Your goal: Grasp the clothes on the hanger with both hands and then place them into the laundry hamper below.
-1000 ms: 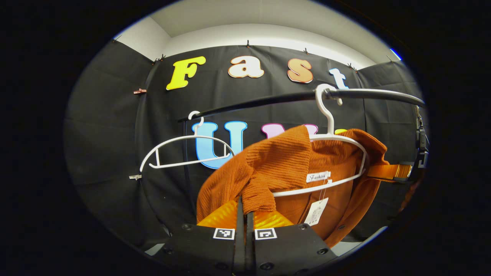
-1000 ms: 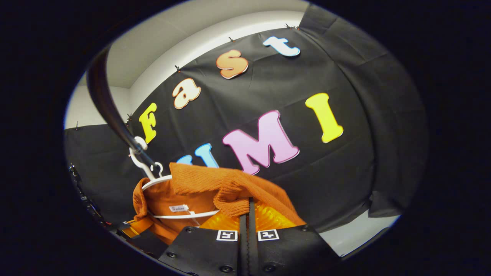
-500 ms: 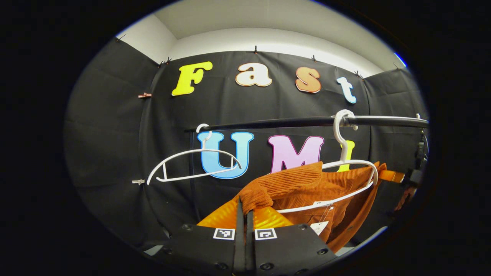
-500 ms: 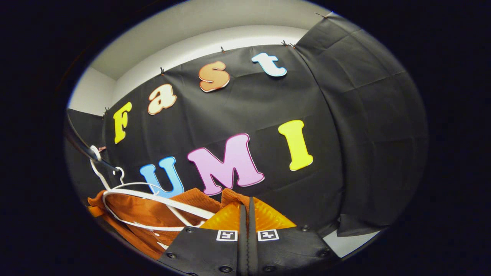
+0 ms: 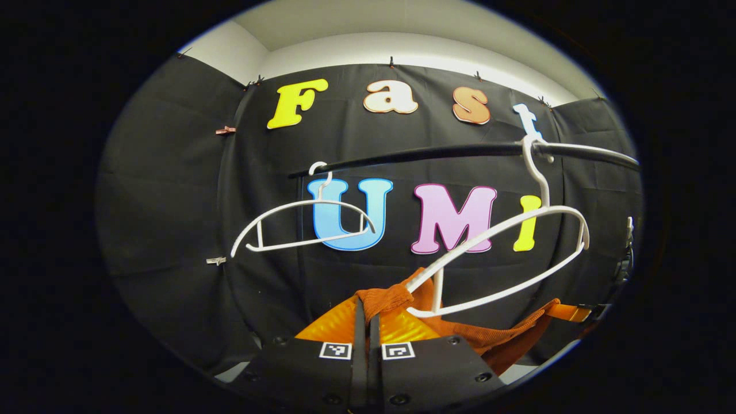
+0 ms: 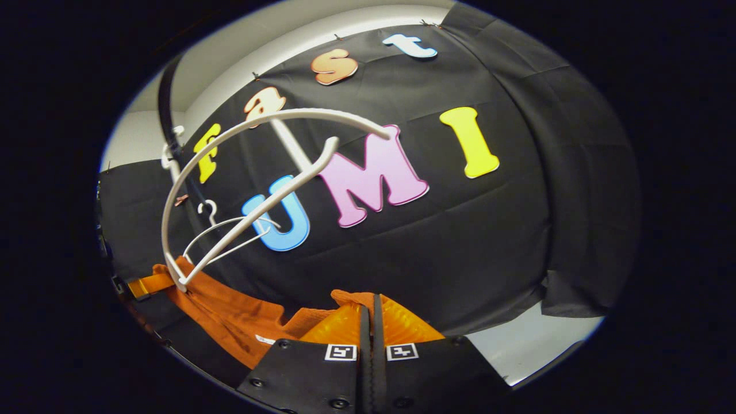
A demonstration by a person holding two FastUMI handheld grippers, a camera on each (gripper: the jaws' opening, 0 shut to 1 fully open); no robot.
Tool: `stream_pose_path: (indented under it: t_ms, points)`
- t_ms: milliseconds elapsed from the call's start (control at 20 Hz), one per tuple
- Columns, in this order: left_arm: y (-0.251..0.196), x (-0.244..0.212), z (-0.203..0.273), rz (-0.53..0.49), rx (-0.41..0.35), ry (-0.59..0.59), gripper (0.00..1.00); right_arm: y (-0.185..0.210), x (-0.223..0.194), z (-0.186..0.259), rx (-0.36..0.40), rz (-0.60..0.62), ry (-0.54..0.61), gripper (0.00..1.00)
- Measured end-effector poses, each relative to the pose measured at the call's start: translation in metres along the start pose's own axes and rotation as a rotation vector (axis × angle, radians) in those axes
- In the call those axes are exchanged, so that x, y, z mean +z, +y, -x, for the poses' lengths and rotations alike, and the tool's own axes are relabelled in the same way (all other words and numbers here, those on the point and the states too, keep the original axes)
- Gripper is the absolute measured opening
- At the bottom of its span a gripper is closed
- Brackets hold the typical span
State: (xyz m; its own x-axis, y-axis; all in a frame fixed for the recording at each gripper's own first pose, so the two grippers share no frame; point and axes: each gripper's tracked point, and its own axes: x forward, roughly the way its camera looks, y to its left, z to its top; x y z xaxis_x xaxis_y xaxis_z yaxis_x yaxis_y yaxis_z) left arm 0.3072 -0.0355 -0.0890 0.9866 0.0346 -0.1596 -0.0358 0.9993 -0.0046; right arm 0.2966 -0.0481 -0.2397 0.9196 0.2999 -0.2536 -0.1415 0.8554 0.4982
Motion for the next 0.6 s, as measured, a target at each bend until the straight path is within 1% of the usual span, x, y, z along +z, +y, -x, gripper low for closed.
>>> stream_pose_path:
  t_ms: [200, 300, 450, 600]
  points:
    - [0.017, -0.050, 0.012, 0.010, 0.015, 0.077, 0.05, 0.039, -0.009, 0.012, 0.092, -0.012, 0.024, 0.04]
    - [0.020, -0.071, 0.022, 0.019, 0.006, 0.105, 0.05, 0.056, -0.013, 0.023, 0.127, -0.014, 0.037, 0.04]
    - [0.016, -0.099, 0.032, 0.040, -0.029, 0.143, 0.05, 0.082, -0.018, 0.028, 0.184, -0.006, 0.057, 0.04]
    - [-0.004, -0.114, 0.040, 0.084, -0.085, 0.172, 0.05, 0.107, -0.025, 0.033, 0.226, -0.010, 0.076, 0.04]
